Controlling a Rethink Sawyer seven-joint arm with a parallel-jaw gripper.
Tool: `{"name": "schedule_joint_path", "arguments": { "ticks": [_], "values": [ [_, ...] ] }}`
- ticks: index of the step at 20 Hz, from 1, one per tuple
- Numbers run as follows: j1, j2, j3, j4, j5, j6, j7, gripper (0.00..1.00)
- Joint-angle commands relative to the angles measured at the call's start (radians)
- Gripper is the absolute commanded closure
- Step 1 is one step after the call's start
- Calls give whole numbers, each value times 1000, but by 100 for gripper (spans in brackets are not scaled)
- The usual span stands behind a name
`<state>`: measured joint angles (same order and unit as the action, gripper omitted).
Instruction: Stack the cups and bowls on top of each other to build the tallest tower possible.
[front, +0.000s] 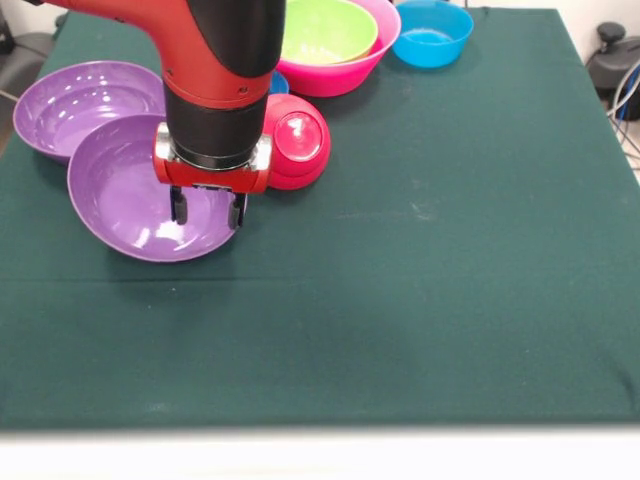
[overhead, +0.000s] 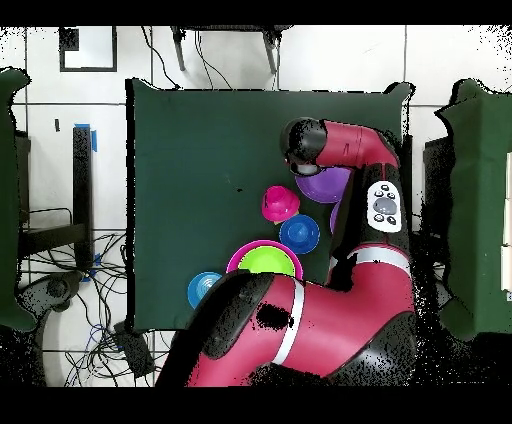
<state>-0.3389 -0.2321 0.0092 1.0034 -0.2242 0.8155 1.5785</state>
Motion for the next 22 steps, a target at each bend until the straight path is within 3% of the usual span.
{"name": "schedule_joint_path", "arguments": {
  "ticks": [1,22],
  "values": [
    [-6,54,99,14,9,59,-26,0],
    [23,29,97,29,38,86,-7,0]
  ]
}}
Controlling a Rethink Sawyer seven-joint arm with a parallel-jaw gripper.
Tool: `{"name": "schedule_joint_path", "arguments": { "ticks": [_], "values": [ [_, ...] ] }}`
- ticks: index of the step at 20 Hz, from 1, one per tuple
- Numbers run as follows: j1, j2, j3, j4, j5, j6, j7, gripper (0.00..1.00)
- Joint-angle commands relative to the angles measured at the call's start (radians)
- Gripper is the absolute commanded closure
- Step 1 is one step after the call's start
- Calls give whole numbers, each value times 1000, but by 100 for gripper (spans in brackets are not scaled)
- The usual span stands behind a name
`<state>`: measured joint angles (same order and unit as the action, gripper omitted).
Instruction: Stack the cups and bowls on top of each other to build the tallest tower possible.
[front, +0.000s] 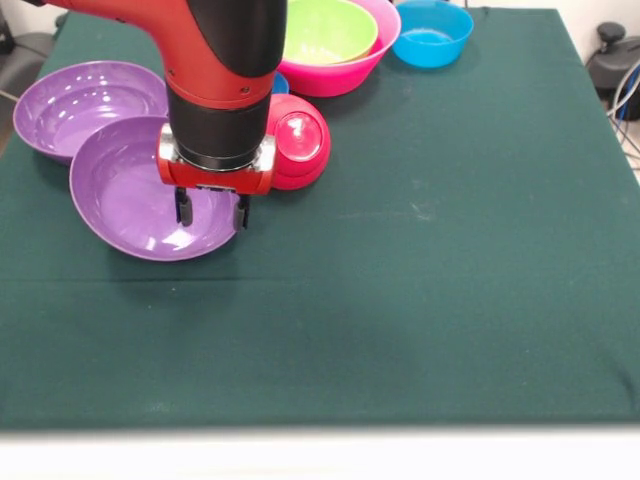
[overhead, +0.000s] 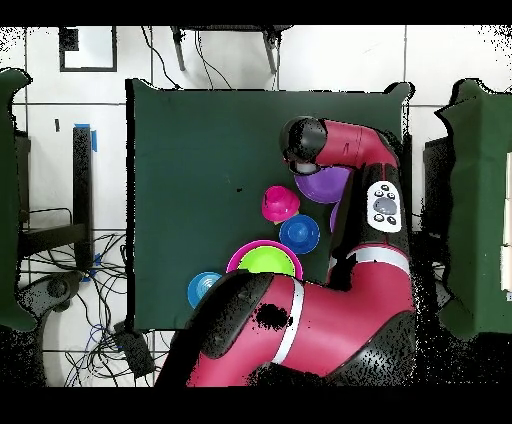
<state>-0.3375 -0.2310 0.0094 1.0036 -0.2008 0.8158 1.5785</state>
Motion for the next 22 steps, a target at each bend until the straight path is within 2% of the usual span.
{"name": "schedule_joint_path", "arguments": {
  "ticks": [1,4,10,14,17,22],
  "values": [
    [21,24,96,28,16,94,-7,0],
    [27,13,90,27,18,112,-1,0],
    [22,49,100,7,16,80,-5,0],
    [29,23,95,42,21,79,12,0],
    [35,42,94,8,19,92,10,0],
    [31,99,88,-18,-21,27,-19,0]
  ]
}}
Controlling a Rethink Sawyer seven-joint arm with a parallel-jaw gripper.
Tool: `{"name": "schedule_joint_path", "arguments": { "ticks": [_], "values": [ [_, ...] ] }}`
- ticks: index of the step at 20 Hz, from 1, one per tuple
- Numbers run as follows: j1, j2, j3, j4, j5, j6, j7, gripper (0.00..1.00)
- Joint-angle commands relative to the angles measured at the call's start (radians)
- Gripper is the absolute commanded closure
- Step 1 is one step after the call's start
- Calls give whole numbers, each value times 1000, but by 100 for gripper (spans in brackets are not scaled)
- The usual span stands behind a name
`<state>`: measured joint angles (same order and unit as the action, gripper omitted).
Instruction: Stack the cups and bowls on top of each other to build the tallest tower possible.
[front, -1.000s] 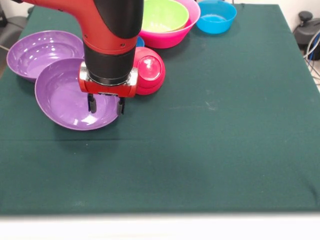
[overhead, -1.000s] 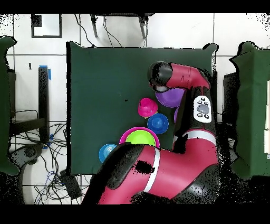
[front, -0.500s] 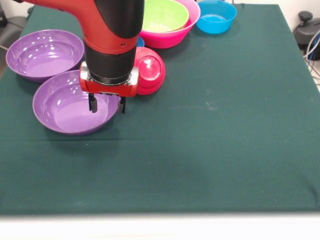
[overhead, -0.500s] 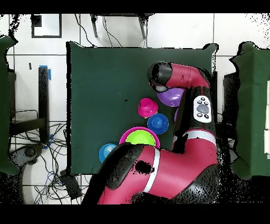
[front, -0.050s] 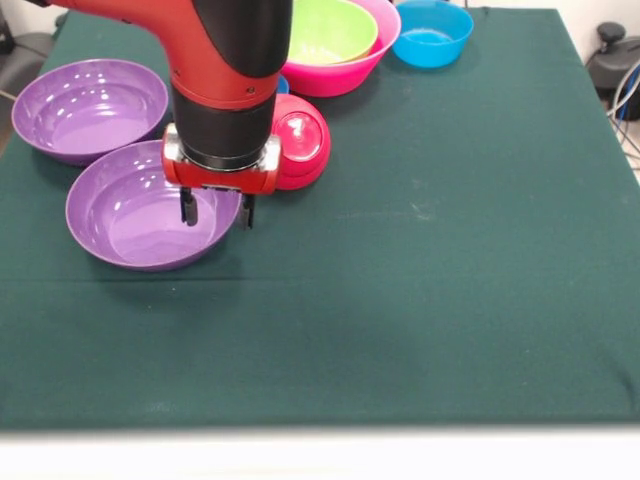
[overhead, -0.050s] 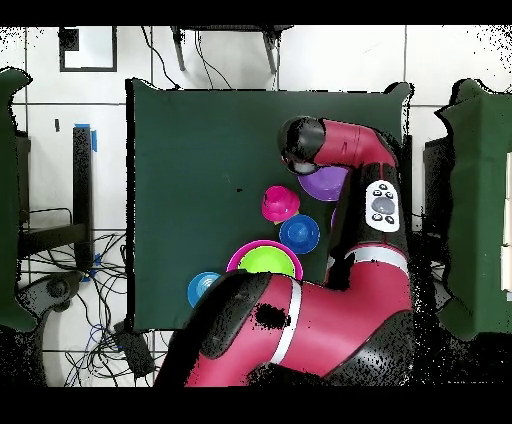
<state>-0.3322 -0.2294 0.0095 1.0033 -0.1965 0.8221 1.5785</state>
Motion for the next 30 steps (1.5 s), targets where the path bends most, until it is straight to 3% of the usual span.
{"name": "schedule_joint_path", "arguments": {
  "ticks": [1,9,10,21,24,27,30],
  "values": [
    [23,113,89,-25,-31,4,-22,0],
    [39,178,60,-73,-78,-46,-39,0],
    [42,180,55,-71,-85,-55,-44,100],
    [69,186,30,-105,-103,-2,-58,100],
    [90,154,5,-136,-81,97,-29,100],
    [121,58,-28,-175,-73,302,-104,100],
    [150,29,-73,-266,-99,456,-160,100]
  ]
}}
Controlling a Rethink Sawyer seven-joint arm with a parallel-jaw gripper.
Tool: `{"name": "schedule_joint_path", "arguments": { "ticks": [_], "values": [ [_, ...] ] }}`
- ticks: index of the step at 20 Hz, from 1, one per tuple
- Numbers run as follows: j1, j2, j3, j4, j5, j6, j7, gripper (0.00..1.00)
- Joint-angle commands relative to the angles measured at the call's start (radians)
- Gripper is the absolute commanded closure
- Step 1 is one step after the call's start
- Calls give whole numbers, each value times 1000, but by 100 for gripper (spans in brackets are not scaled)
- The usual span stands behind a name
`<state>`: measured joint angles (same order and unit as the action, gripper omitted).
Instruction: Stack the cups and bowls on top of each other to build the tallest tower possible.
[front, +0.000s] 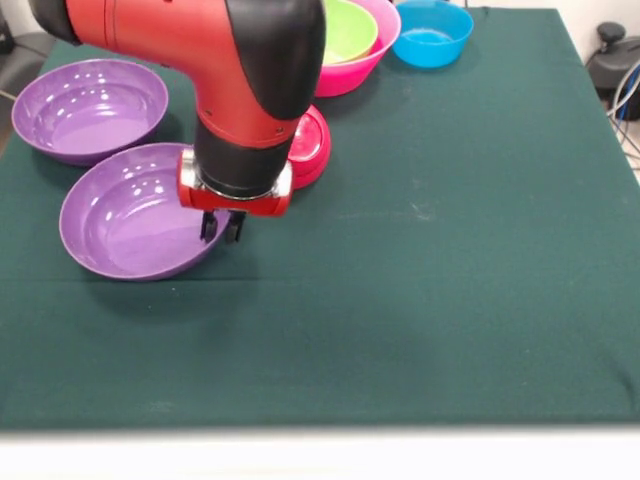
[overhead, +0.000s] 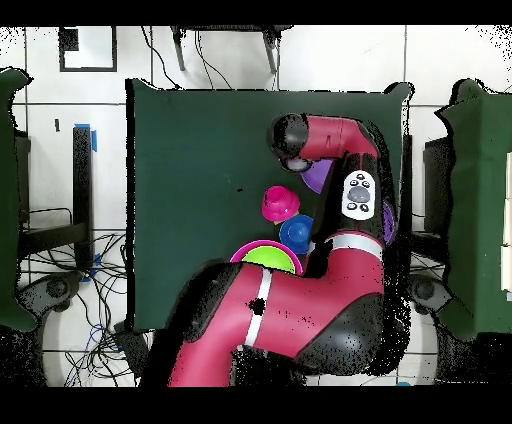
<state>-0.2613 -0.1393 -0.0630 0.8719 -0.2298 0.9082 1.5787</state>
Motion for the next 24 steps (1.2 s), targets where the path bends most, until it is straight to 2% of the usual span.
{"name": "schedule_joint_path", "arguments": {
  "ticks": [1,3,9,11,13,18,24],
  "values": [
    [91,-57,-16,-169,-81,407,-178,100],
    [101,-47,-35,-204,-102,422,-189,100],
    [107,-45,-42,-216,-132,409,-191,100],
    [112,-60,-51,-173,-141,369,-182,100],
    [117,-67,-60,-123,-152,305,-155,100],
    [138,-105,-101,89,-212,39,-47,100],
    [116,-119,-112,303,-243,-224,33,100]
  ]
}}
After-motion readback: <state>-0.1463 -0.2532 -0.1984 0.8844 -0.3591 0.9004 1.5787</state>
